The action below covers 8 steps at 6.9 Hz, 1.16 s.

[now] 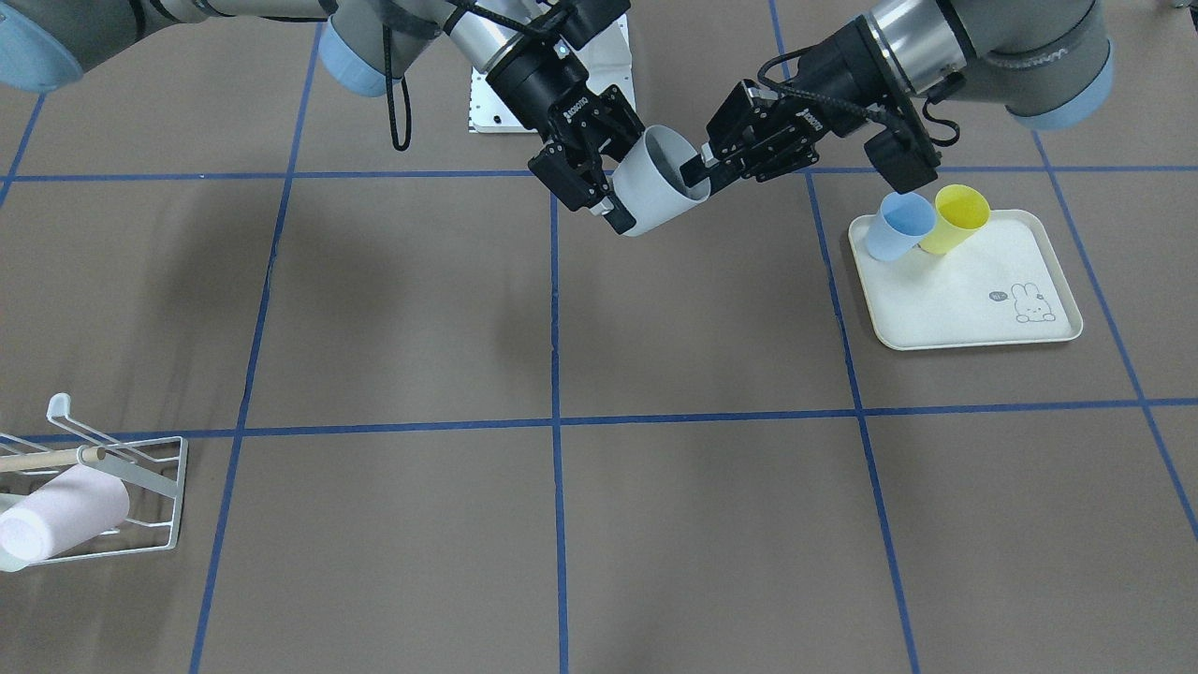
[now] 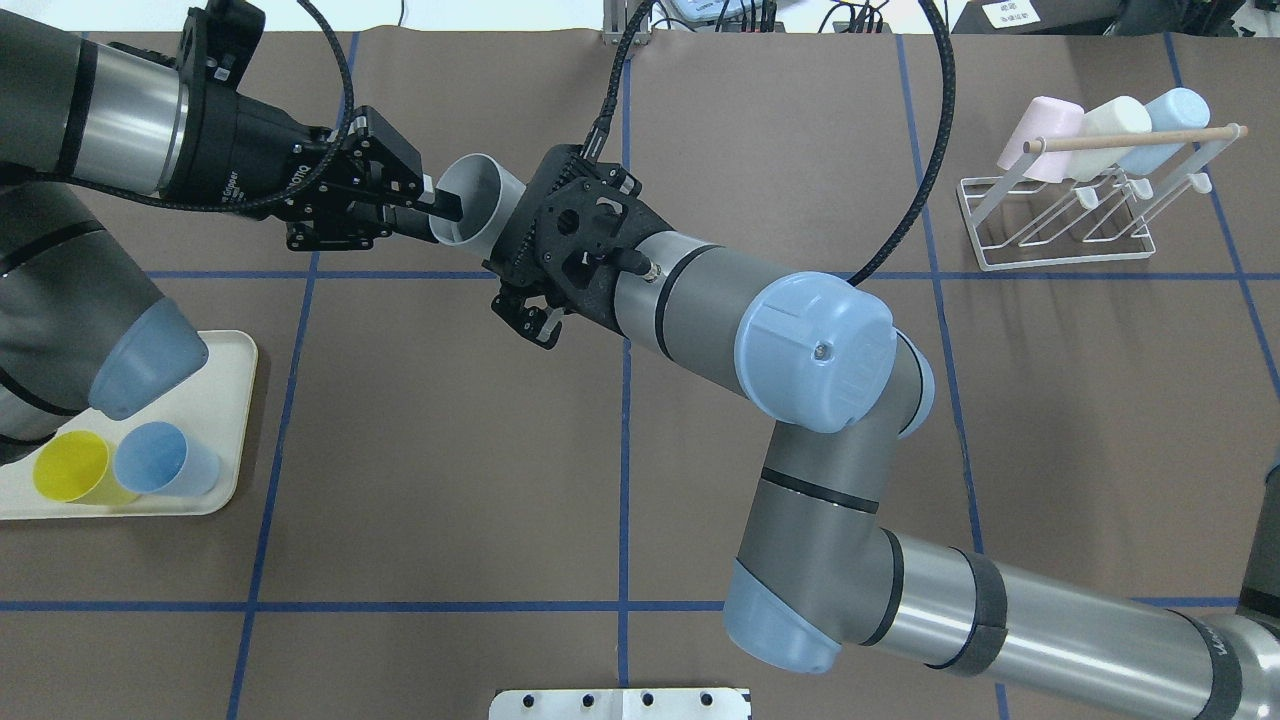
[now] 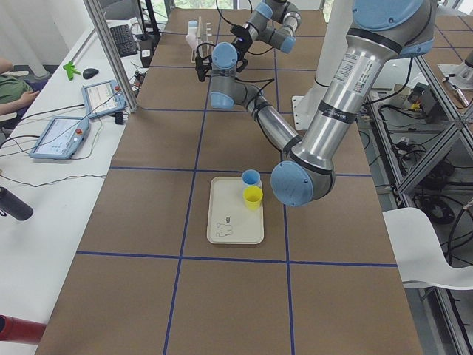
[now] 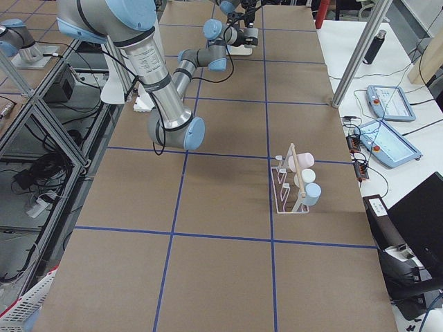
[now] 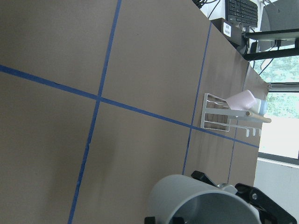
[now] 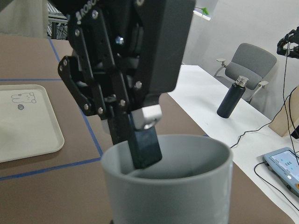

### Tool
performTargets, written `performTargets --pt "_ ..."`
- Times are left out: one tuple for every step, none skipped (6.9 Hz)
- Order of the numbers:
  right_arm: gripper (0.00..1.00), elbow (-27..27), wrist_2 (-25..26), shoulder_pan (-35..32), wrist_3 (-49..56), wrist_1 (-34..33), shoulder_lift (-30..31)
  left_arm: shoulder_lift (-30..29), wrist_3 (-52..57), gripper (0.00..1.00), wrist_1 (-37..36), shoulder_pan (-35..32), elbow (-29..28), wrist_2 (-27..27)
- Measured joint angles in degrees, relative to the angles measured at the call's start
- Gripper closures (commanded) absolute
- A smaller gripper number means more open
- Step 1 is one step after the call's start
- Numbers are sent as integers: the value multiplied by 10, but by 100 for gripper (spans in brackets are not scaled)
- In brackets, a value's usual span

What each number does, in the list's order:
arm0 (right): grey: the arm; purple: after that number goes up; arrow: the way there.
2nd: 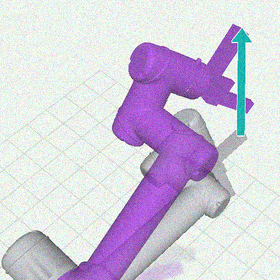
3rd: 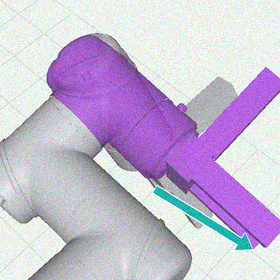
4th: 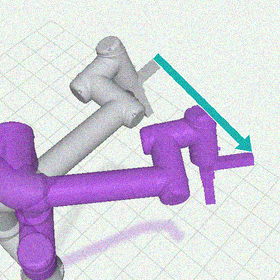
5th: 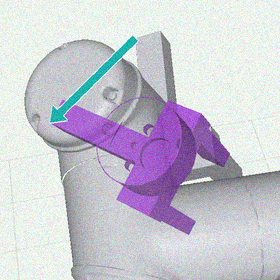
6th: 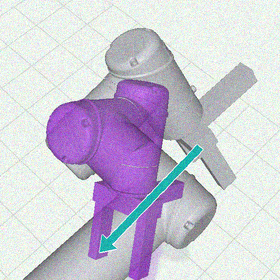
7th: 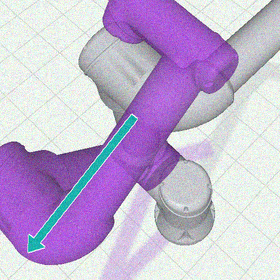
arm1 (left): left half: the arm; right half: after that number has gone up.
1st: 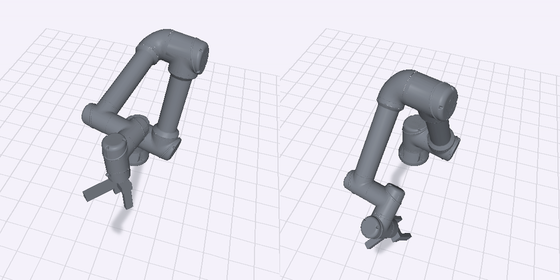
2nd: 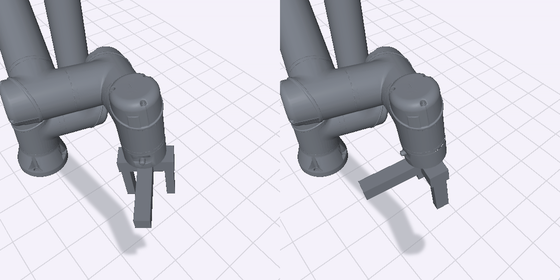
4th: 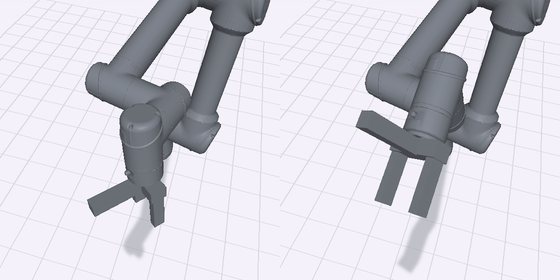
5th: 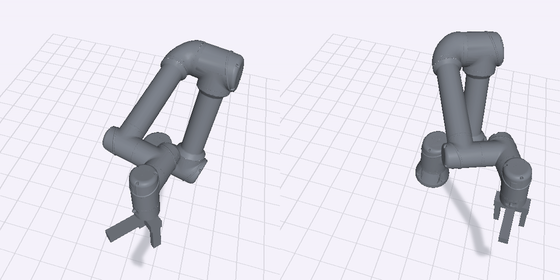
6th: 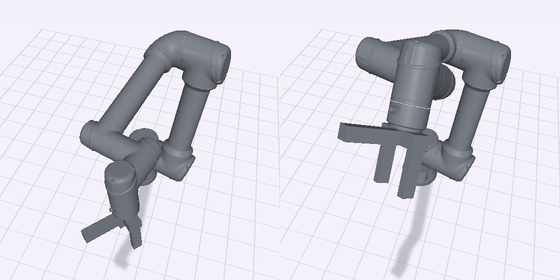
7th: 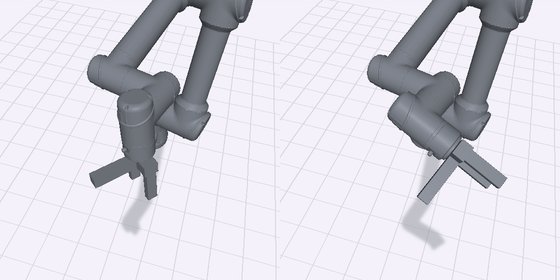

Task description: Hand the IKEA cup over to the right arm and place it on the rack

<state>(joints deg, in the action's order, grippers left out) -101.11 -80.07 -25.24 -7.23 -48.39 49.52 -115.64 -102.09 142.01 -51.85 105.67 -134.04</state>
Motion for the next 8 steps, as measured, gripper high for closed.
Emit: performTargets --pt "51 0 0 -2 -1 -4 0 2 7 0 0 -4 0 -1" --pt "55 -1 -1 -9 -2 -14 0 8 16 0 -1 -13 0 -2" --pt "56 -5 -2 -21 -6 -44 -1 21 32 0 -5 -27 0 -2" --pt "60 -16 -4 -36 -13 -95 -1 43 71 0 -19 -41 -1 -2" --pt "61 -27 -5 -53 -22 -149 -1 70 138 0 -53 -58 0 -2" --pt "63 -35 -14 -71 -31 -204 -1 100 223 0 -93 -78 0 -2" --pt "63 -47 -43 -96 -33 -264 -1 137 312 0 -119 -99 0 -1" --pt "63 -64 -85 -129 -24 -328 2 179 400 0 -129 -121 -1 1"
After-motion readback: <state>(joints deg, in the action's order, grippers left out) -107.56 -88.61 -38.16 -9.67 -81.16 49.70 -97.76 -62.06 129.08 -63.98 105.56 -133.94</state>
